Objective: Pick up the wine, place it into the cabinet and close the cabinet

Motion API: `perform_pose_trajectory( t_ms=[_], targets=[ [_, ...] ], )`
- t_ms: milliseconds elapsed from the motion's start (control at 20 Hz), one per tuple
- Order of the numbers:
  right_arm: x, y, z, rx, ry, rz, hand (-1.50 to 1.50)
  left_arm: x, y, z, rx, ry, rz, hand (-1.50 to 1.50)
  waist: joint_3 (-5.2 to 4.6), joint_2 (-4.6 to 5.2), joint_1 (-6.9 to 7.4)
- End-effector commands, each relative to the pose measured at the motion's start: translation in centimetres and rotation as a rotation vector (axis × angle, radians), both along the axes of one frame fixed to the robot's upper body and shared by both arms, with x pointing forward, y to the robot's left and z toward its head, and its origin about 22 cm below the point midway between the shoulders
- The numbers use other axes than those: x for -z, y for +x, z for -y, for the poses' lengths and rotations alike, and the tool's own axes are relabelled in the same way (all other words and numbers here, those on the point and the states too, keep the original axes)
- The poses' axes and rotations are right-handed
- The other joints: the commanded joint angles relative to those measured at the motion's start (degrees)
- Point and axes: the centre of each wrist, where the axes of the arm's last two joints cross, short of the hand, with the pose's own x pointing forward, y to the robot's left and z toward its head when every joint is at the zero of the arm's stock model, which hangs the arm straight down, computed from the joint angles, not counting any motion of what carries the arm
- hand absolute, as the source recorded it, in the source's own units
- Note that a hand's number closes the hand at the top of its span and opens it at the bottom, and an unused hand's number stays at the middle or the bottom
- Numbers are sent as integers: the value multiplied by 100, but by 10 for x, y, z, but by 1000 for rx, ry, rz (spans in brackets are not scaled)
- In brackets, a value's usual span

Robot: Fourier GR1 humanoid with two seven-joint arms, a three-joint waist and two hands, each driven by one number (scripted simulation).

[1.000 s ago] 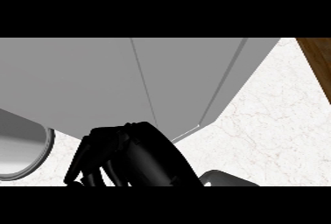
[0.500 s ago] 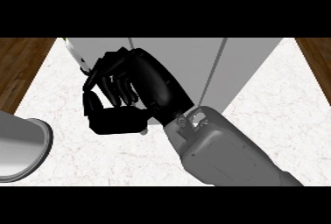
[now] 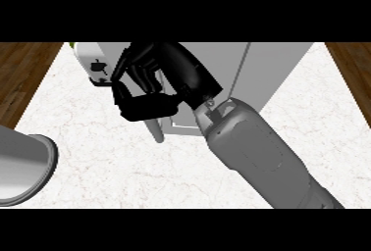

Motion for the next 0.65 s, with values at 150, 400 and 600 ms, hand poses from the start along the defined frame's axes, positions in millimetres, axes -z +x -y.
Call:
perform_pose_trajectory(
  t_ms=[150, 400, 600],
  targets=[
    [2, 51, 56, 152, -38, 9, 150, 13, 12, 24, -6, -4, -6, -150, 62, 161, -106],
    [1, 60, 62, 186, -32, 18, 150, 18, 19, 28, -4, -29, -18, -150, 57, 175, -64],
    [-3, 64, 67, 163, -36, 29, 150, 15, 30, 40, -22, -32, -5, -150, 64, 195, -122]
  ],
)
